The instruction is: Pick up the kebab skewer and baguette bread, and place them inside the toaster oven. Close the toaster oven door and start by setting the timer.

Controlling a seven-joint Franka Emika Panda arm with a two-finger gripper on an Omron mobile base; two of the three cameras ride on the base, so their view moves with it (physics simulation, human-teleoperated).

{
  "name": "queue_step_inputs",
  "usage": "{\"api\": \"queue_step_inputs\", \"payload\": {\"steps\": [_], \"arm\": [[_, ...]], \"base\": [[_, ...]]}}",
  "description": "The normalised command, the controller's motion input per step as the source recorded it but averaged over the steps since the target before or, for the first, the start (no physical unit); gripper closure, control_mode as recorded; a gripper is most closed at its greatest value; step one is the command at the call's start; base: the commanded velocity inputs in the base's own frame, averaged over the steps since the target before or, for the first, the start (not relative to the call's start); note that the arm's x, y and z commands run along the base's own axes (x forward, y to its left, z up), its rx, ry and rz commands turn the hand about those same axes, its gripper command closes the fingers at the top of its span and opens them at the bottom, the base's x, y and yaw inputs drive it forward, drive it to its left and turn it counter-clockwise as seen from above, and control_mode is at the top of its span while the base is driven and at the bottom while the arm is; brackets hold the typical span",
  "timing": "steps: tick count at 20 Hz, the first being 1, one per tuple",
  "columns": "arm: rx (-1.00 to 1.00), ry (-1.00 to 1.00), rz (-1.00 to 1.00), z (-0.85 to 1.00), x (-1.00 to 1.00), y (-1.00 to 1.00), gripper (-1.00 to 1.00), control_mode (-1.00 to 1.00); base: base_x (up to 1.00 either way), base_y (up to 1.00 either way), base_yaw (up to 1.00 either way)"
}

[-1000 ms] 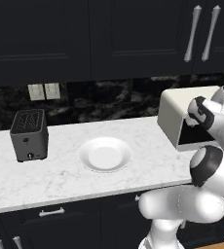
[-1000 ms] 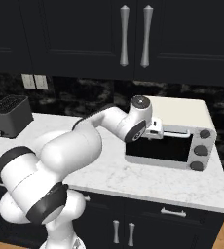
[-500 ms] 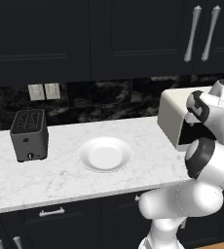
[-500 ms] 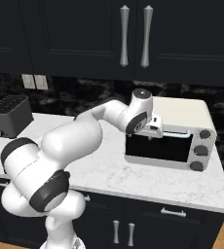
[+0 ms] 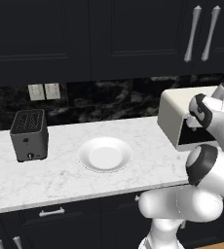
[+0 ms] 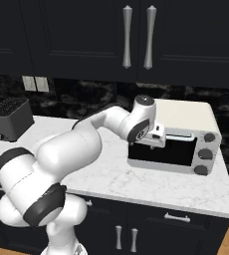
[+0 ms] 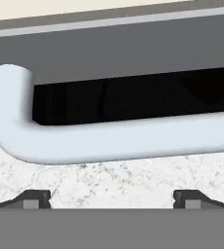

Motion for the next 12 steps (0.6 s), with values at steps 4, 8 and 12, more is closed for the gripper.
{"api": "queue_step_inputs", "payload": {"steps": [4,8,12], "arm": [[0.0,0.0,0.0,0.08,-0.27,0.0,-1.0,-1.0],[-0.05,0.06,0.0,0.1,-0.71,-0.03,-1.0,-1.0],[-0.09,0.07,0.0,0.0,-0.78,-0.04,-1.0,-1.0]], "base": [[0.0,0.0,0.0],[0.0,0.0,0.0],[0.0,0.0,0.0]]}}
